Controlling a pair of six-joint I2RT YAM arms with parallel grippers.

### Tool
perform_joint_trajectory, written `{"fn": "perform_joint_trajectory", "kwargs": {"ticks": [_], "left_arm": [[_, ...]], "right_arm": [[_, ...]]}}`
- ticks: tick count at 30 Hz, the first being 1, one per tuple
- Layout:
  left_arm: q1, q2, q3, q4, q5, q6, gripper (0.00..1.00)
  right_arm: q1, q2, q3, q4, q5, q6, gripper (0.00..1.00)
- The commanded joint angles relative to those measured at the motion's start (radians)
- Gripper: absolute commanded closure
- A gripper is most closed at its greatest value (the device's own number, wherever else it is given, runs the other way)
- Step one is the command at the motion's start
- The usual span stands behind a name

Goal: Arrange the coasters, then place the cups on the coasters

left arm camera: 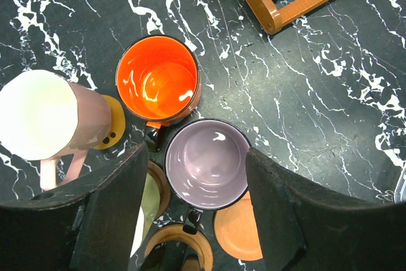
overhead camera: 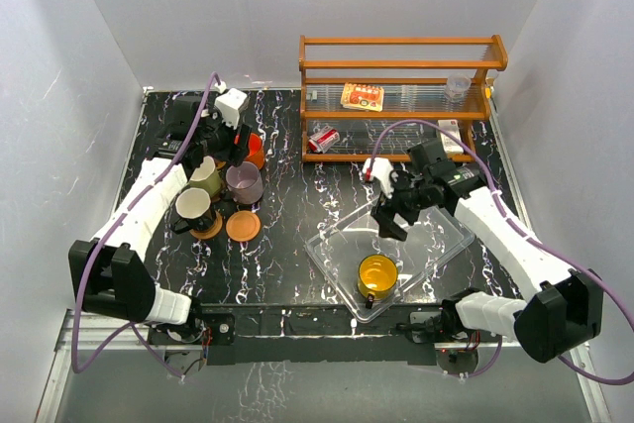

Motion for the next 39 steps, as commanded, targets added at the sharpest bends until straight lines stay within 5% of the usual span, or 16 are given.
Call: {"fn": "perform_joint_trajectory", "kwargs": {"ticks": [1, 15, 39], "left_arm": [[0.003, -0.07, 0.003, 0.013, -0.024, 0.035, 0.36], [0.004, -0.095, -0.017, 0.014, -0.118, 0.05, 0.29], [0.004, -0.108, -0.049, 0.026, -0.105, 0.046, 0.27]], "right_arm": [[0.123, -0.046, -0.012, -0.045, 0.065, -0.03, 0.18], [0.36, 0.063, -0.104, 0.018, 0.241, -0.007, 0.27], [0.373, 0.065, -0.129, 0.028, 0.241, 0.041, 0.74]]}}
